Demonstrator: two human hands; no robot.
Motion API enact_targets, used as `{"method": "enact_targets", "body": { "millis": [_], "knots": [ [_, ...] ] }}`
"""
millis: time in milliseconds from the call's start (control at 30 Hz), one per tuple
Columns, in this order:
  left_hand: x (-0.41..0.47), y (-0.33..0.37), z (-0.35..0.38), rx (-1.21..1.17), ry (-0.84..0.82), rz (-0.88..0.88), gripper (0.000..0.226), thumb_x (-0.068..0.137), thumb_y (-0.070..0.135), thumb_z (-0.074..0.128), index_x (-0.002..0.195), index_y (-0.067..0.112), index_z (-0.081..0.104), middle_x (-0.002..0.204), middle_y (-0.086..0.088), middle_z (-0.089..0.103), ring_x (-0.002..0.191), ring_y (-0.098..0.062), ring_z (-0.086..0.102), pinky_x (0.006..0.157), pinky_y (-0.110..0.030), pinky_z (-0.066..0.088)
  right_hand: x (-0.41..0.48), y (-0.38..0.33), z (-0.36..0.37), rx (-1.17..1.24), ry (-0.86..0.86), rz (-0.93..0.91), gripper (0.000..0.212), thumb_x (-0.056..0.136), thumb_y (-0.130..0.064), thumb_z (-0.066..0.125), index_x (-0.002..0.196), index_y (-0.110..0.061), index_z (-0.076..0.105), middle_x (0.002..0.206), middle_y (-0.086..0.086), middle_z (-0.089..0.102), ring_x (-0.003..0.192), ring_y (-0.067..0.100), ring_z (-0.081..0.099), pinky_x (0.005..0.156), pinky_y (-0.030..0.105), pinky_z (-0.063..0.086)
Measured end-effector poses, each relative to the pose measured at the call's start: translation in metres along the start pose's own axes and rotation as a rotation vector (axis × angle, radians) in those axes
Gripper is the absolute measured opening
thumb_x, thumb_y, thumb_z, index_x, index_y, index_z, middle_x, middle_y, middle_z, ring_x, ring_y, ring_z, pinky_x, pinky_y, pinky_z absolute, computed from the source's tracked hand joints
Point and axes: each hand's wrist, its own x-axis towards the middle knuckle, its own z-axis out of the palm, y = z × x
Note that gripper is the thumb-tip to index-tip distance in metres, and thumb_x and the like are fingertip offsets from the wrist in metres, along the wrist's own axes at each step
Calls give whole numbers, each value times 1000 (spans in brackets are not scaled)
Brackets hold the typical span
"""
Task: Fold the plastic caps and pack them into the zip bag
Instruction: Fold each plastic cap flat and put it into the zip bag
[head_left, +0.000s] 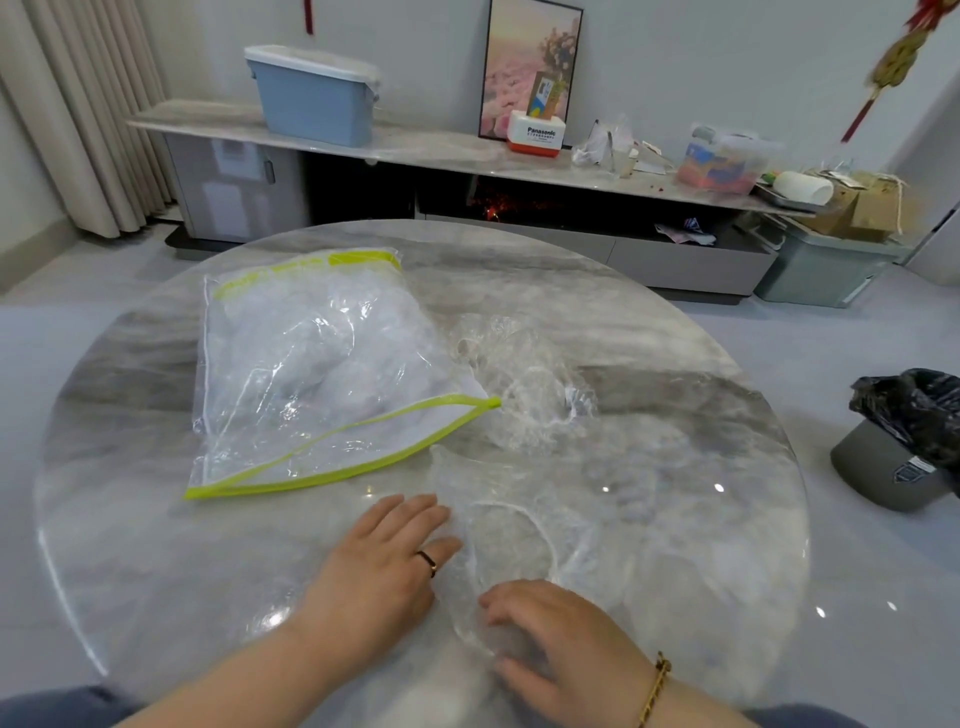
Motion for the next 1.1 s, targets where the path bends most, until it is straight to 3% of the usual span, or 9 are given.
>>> {"method": "enact_targets", "body": {
  "millis": [200, 333, 433, 533, 633, 700, 767, 867, 1100],
  "knots": [
    [1, -12, -11, 111, 125, -131, 32, 63, 24, 39, 45, 22, 66, 73, -2, 67, 82, -21, 41, 74, -29, 31, -8, 20, -9, -280, -25, 125, 44, 52, -41, 35, 93, -31, 48, 95, -15, 56, 93, 5, 45, 90, 17, 34],
    [-3, -26, -18, 122, 106, -224, 34, 65, 29, 40, 48, 24, 69, 98, -3, 61, 90, -24, 43, 84, -32, 30, -4, 28, -15, -170, -25, 271, 23, 62, -30, 35, 62, -35, 57, 70, -25, 59, 63, -7, 55, 54, 1, 41],
    [-5, -26, -23, 50, 76, -153, 31, 70, 32, 43, 50, 26, 66, 121, -1, 52, 109, -25, 44, 104, -34, 18, 2, 30, -21, -114, 6, 368, 18, 80, -20, 41, 70, -25, 56, 60, -19, 52, 53, -4, 46, 49, 7, 36],
    [-13, -23, -19, -222, -92, -137, 15, 68, 37, 48, 61, 37, 60, 95, 24, 66, 109, -2, 50, 110, -25, 10, 4, 34, -27, 74, -51, 539, 27, 97, -17, 37, 74, -32, 35, 59, -10, 43, 53, 5, 39, 55, 17, 34],
    [-13, -16, -19, -568, -252, -492, 20, 59, 54, 42, 71, 53, 58, 78, 45, 57, 92, 21, 52, 106, -6, 2, 10, 38, -28, 205, 42, 669, 32, 98, -16, 36, 69, -31, 34, 61, -8, 46, 57, 6, 42, 59, 20, 35],
    [-9, -14, -15, -742, -256, -687, 28, 64, 55, 49, 59, 29, 59, 69, 30, 64, 72, 11, 60, 102, -11, 20, 11, 40, -27, 285, 92, 735, 32, 97, -14, 37, 69, -30, 38, 64, -8, 49, 62, 7, 45, 61, 21, 37],
    [-3, -13, -14, -895, -176, -864, 25, 85, 26, 62, 62, 17, 55, 49, 11, 63, 50, 2, 59, 73, -10, 41, 14, 38, -26, 290, 110, 772, 31, 97, -14, 37, 70, -30, 39, 64, -8, 51, 62, 9, 48, 59, 19, 38],
    [4, -13, -9, -822, -103, -1015, 24, 89, 9, 58, 65, 12, 54, 40, 6, 58, 40, -2, 54, 47, -8, 38, 21, 34, -22, 206, 155, 796, 24, 99, -20, 33, 78, -28, 42, 68, 0, 57, 67, 18, 54, 63, 27, 41],
    [10, -15, -7, -456, -71, -1035, 16, 93, 29, 51, 77, 25, 48, 61, 5, 51, 70, -23, 52, 60, -29, 32, 37, 12, -16, 266, 259, 740, 60, 67, -74, 26, 106, -32, 43, 86, -18, 54, 79, 9, 53, 68, 9, 38]
  ]
}}
